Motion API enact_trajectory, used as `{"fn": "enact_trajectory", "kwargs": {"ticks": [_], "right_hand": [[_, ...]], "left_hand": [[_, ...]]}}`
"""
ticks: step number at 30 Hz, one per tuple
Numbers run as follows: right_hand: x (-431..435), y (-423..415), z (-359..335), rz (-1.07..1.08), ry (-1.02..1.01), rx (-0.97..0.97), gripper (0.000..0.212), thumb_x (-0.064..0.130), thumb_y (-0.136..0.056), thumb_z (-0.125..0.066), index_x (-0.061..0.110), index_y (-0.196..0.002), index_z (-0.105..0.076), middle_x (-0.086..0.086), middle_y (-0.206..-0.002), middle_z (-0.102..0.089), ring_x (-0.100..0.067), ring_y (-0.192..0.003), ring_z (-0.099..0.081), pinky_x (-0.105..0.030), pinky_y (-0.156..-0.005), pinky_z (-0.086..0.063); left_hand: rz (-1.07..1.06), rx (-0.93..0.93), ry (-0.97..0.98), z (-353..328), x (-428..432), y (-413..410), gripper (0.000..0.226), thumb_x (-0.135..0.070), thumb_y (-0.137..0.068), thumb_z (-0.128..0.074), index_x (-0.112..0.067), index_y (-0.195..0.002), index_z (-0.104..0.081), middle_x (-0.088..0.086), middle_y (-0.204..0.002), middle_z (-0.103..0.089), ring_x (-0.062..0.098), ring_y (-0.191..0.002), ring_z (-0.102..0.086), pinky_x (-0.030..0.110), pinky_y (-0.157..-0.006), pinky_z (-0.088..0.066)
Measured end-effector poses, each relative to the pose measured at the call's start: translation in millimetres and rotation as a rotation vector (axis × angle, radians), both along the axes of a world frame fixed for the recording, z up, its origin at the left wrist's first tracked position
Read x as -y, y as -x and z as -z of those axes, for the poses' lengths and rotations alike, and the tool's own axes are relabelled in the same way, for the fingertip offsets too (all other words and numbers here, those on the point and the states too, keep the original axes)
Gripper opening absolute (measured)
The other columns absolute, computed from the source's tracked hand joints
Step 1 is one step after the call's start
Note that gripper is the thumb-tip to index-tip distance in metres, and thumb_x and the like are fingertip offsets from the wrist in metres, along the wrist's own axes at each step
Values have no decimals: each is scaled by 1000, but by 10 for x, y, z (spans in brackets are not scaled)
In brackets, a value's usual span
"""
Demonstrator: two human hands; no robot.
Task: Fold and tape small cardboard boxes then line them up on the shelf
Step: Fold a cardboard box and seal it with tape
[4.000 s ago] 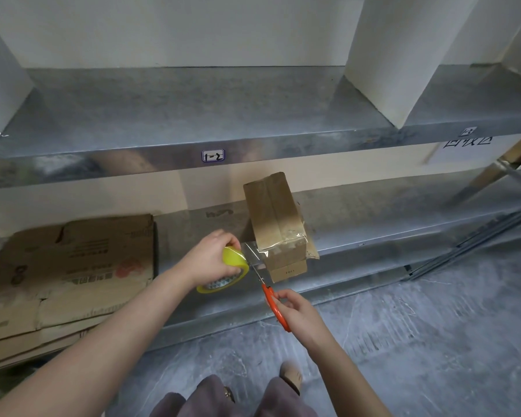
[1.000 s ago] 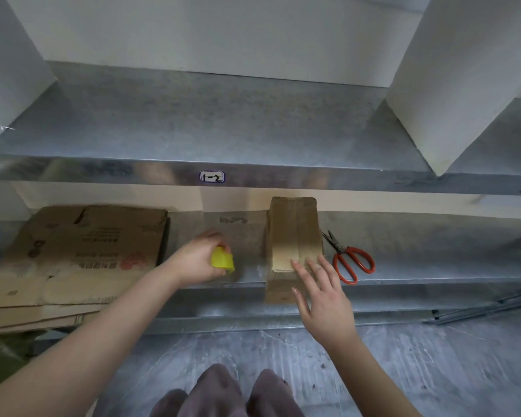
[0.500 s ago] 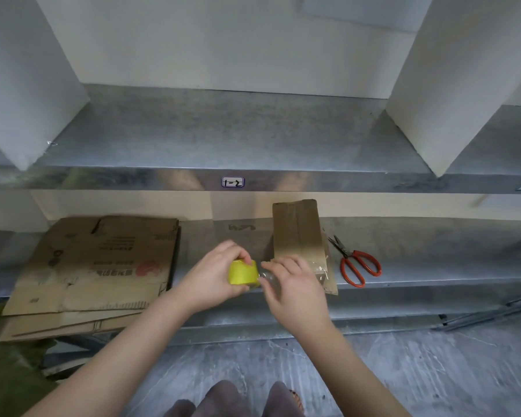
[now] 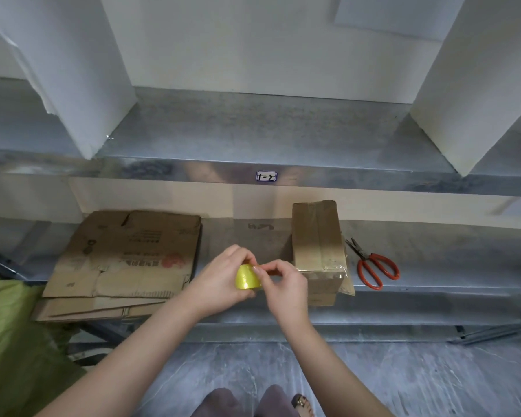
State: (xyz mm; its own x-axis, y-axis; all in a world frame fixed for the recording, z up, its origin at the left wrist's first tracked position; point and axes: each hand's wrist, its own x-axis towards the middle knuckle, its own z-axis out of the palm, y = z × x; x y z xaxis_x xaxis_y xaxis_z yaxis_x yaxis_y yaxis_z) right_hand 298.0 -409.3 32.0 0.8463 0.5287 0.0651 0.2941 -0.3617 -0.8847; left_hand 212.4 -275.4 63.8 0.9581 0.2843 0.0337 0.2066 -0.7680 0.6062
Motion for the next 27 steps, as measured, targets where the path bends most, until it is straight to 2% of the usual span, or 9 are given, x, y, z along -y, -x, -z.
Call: {"fn": "enact_trajectory", "kwargs": {"ticks": [4, 7, 9, 11, 15, 20, 24, 26, 27], "right_hand": [[-43, 46, 33, -27, 32, 67, 12, 29, -89, -69, 23, -80, -65, 13, -81, -62, -7, -73, -60, -29, -66, -50], [-70, 49, 60, -24, 32, 75, 12, 23, -91, -66, 18, -81, -62, 10, -82, -61, -12, -72, -61, -35, -66, -50], [-94, 43, 81, -35, 54, 80, 12, 23, -93, -64, 19, -82, -59, 10, -83, -60, -13, -77, -60, -34, -68, -49], [-121, 38, 106, -46, 78, 78, 14, 24, -94, -61, 23, -82, -54, 11, -82, -58, -12, -81, -56, -28, -70, -45], [-166, 1, 139, -72, 83, 70, 16, 19, -96, -59, 21, -82, -50, 7, -82, -57, -14, -80, -53, -27, -67, -39], [-263, -59, 106, -13, 90, 127, 14, 17, -97, -55, 19, -85, -49, 3, -85, -58, -13, -81, -52, -26, -67, -38], [-298, -32, 101, 19, 93, 208, 10, 13, -96, -56, 13, -87, -53, 4, -88, -57, -11, -84, -49, -21, -69, -36], [-302, 6, 121, -6, 88, 260, 10, 10, -95, -58, 10, -86, -54, 2, -88, -57, -13, -85, -49, -19, -70, -34], [-306, 29, 133, -24, 87, 279, 10, 9, -94, -59, 9, -85, -54, 2, -88, -57, -14, -85, -48, -19, -71, -34]], "left_hand": [[31, -67, 111, 66, -80, 88, 69, -26, -68, -83, -26, -124, -42, -13, -122, -44, -2, -109, -45, 5, -91, -31], [58, -106, 168, 107, -144, 158, 73, -19, -72, -78, -28, -132, -38, -16, -129, -42, -6, -115, -45, 7, -97, -32], [36, -114, 165, 118, -211, 182, 72, -26, -74, -79, -29, -135, -39, -19, -128, -47, -6, -113, -48, 6, -94, -32], [27, -120, 139, 114, -282, 190, 64, -33, -76, -79, -29, -131, -46, -20, -123, -54, -6, -111, -50, 3, -89, -33], [28, -74, 80, 86, -359, 137, 49, -38, -78, -78, -27, -123, -61, -16, -116, -66, -1, -104, -59, 14, -88, -42], [-7, -29, 86, 30, -436, -5, 52, -43, -75, -79, -28, -122, -63, -16, -116, -67, -2, -103, -58, 14, -89, -42], [-29, -33, 79, 46, -484, -104, 55, -45, -72, -80, -31, -122, -63, -17, -113, -67, -6, -97, -56, 1, -79, -36], [-51, -41, 35, 89, -521, -124, 56, -43, -70, -83, -27, -120, -64, -11, -111, -69, 0, -95, -59, 4, -77, -37], [-64, -51, 4, 113, -539, -128, 58, -42, -69, -83, -25, -121, -64, -8, -112, -69, 5, -98, -61, 11, -78, -41]]}}
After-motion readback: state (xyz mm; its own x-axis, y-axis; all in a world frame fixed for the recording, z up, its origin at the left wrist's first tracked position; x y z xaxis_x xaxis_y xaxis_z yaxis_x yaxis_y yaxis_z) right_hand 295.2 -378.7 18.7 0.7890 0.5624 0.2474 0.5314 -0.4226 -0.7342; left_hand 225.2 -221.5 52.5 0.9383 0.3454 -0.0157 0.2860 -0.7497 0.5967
